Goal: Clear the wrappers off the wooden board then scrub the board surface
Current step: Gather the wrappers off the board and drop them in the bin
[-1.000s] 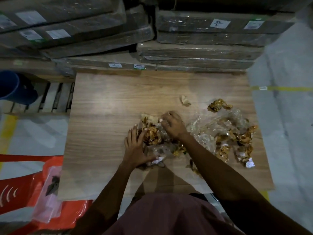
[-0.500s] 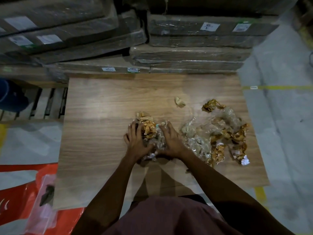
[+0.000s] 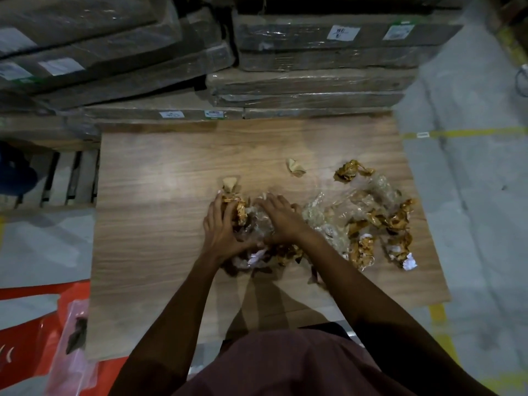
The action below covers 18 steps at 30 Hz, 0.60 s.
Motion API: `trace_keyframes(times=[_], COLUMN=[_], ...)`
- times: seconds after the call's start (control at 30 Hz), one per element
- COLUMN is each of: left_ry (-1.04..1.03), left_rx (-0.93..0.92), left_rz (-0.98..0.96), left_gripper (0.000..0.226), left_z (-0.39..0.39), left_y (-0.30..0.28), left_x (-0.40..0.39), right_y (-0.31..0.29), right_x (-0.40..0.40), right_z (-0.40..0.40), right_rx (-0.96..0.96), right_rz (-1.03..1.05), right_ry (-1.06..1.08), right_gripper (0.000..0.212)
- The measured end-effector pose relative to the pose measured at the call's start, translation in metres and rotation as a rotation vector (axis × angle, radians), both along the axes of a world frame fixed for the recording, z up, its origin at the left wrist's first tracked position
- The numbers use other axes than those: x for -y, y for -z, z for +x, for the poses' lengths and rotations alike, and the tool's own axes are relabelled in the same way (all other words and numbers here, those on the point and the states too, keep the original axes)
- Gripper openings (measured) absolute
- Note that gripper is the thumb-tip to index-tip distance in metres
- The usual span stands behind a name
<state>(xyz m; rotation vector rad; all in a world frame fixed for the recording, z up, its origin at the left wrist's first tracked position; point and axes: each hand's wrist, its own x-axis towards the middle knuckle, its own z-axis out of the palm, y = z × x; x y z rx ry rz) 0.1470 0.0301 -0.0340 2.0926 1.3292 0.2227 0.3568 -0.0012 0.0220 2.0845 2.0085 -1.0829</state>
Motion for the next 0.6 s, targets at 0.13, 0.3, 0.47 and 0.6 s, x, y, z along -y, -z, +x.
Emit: trace_keyframes(times=[0.13,0.3,0.47,0.6], left_ry=[0.045,0.042,0.060,0.120], left_rx=[-0.088,-0.081,-0.098,-0.047], left_rz=[0.004,0.046,0.081,0.094], left_gripper=[0.117,0.109,0.094,0.082], left_z=[0.004,0.006,0.002,0.008], left_y=[0.009,0.012,0.013,0.015], left_x=[-0.007,-0.013,-0.022,-0.025], right_y=[-0.005,-0.001,0.034,0.043], right_x=[0.037,0.113,0.146,0.121], right_z=[0.026,0.021,0.007,-0.015], right_rx=[-0.136,0.008,-0.043,-0.176], right_rz=[0.131,0.595,0.572,0.583], right_ry=[0.249,0.851,0.864,0.774], right_gripper=[0.090,0.049,0.056,0.053])
